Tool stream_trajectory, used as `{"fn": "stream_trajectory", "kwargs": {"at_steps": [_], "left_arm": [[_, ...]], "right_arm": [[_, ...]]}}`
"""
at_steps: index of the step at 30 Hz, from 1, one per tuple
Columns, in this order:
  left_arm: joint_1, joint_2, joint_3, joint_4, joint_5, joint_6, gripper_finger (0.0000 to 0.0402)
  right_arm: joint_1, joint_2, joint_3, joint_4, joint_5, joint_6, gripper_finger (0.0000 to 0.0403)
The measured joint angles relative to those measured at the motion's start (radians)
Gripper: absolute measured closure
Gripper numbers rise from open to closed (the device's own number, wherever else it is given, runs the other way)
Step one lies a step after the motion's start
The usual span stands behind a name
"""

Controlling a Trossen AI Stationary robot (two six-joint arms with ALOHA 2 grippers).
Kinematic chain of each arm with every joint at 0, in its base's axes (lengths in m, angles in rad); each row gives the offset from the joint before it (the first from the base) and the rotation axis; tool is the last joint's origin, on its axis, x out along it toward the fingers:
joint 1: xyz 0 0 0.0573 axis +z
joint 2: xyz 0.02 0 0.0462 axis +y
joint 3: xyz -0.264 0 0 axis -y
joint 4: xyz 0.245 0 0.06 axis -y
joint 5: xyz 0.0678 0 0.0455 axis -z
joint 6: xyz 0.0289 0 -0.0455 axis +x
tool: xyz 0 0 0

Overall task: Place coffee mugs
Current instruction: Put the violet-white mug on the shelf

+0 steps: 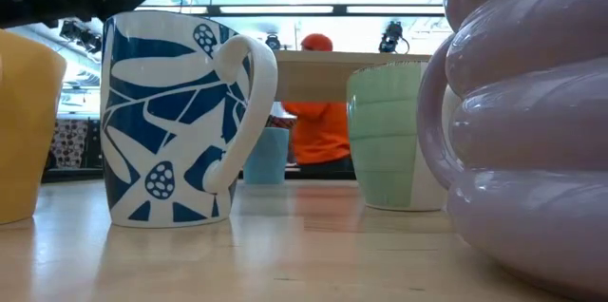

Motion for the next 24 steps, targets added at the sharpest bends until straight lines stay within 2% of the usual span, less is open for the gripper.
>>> {"fn": "stream_trajectory", "kwargs": {"at_steps": [5,9,14,20,24], "left_arm": [[0.000,0.000,0.000,0.004,0.000,0.001,0.0283],[0.000,0.000,0.000,0.004,0.019,0.034,0.0283],[0.000,0.000,0.000,0.040,0.068,0.140,0.0283],[0.000,0.000,0.000,0.079,0.105,0.170,0.0283],[0.000,0.000,0.000,0.071,0.105,0.164,0.0283]], "right_arm": [[0.000,-0.001,0.000,0.097,0.039,-0.004,0.0286],[0.000,0.000,0.000,0.190,0.029,0.010,0.0286],[0.000,0.000,0.000,0.259,-0.021,0.115,0.0286],[-0.003,0.038,0.043,0.256,0.119,0.162,0.0286],[-0.003,0.139,0.124,0.192,0.245,0.144,0.0286]]}}
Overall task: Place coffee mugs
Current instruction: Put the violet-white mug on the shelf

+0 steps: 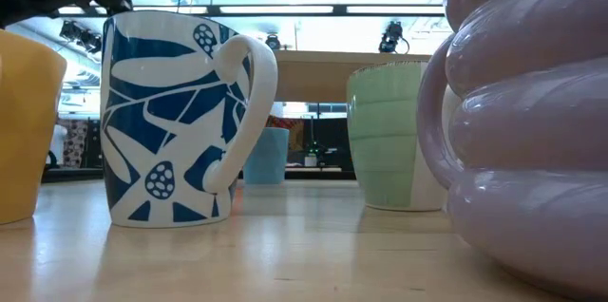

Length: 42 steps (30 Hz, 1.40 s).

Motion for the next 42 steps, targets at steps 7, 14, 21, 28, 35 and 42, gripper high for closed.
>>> {"fn": "stream_trajectory", "kwargs": {"at_steps": [7,14,21,28,35,42], "left_arm": [[0.000,0.000,0.000,-0.083,0.001,-0.056,0.0283],[0.000,0.000,0.000,-0.063,-0.006,-0.051,0.0283],[0.000,0.000,0.000,-0.087,-0.007,-0.053,0.0283],[0.000,0.000,0.000,-0.107,-0.008,-0.083,0.0283],[0.000,0.000,0.000,-0.144,-0.008,-0.111,0.0283],[0.000,0.000,0.000,-0.164,0.004,-0.091,0.0283]], "right_arm": [[0.000,0.227,0.177,-0.043,0.110,-0.031,0.0286],[-0.004,0.444,0.336,-0.119,0.235,0.001,0.0286],[-0.034,0.627,0.471,-0.254,0.238,0.142,0.0286],[-0.085,0.814,0.663,-0.511,0.192,0.319,0.0286],[-0.169,0.982,0.831,-0.739,0.031,0.436,0.0286],[-0.241,1.097,0.917,-0.791,-0.152,0.438,0.0286]]}}
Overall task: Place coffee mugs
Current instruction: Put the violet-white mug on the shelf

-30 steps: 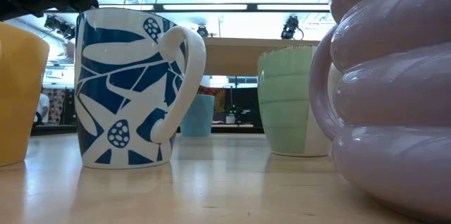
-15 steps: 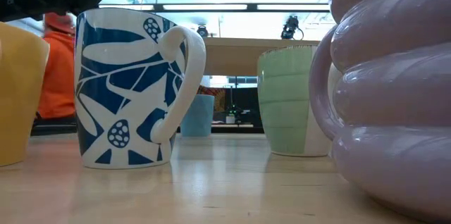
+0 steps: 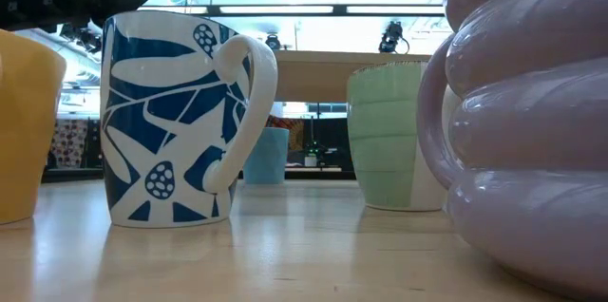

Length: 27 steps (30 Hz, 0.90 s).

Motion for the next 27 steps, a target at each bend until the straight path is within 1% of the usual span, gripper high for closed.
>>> {"fn": "stream_trajectory", "kwargs": {"at_steps": [2,5,8,15,21,23,27], "left_arm": [[0.000,0.000,0.000,-0.003,0.014,0.020,0.0283],[0.000,0.000,0.000,-0.005,0.021,0.052,0.0283],[0.000,0.000,0.000,-0.018,0.019,0.068,0.0283],[0.000,0.000,0.000,-0.017,0.015,0.100,0.0283],[0.000,0.000,0.000,-0.017,0.014,0.095,0.0283],[0.000,0.000,0.000,-0.016,-0.012,0.121,0.0283],[0.000,0.000,0.000,-0.015,-0.130,0.162,0.0283]], "right_arm": [[-0.010,0.028,0.023,-0.050,-0.015,0.021,0.0286],[-0.020,0.072,0.058,-0.095,-0.010,0.039,0.0286],[-0.036,0.122,0.122,-0.138,-0.014,0.051,0.0277],[-0.044,0.231,0.273,-0.268,-0.033,0.064,0.0225],[-0.045,0.299,0.377,-0.360,-0.088,0.113,0.0185],[-0.044,0.320,0.401,-0.387,-0.118,0.134,0.0180],[-0.044,0.355,0.415,-0.472,-0.183,0.191,0.0182]]}}
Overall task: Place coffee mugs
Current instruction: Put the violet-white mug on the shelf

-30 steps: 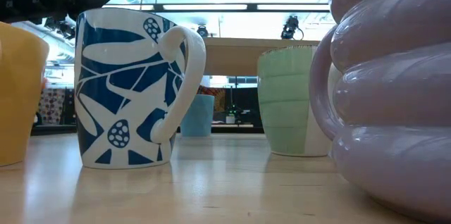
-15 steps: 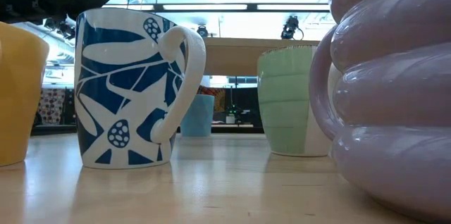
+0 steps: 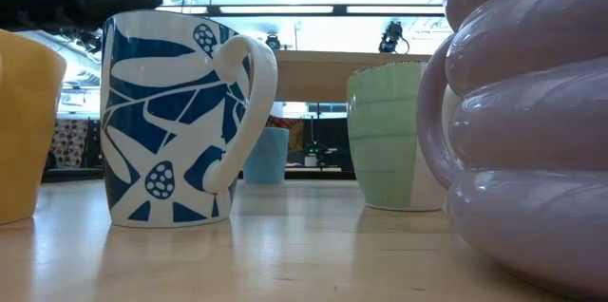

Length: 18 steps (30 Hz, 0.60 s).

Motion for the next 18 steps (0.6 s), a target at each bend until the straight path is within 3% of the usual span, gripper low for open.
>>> {"fn": "stream_trajectory", "kwargs": {"at_steps": [10,18], "left_arm": [[0.000,0.000,0.000,0.044,-0.041,0.031,0.0283],[0.001,0.000,0.000,0.045,-0.041,0.028,0.0283]], "right_arm": [[0.009,0.109,0.011,-0.075,-0.161,0.175,0.0196],[0.015,0.242,0.202,-0.194,-0.158,0.164,0.0196]]}}
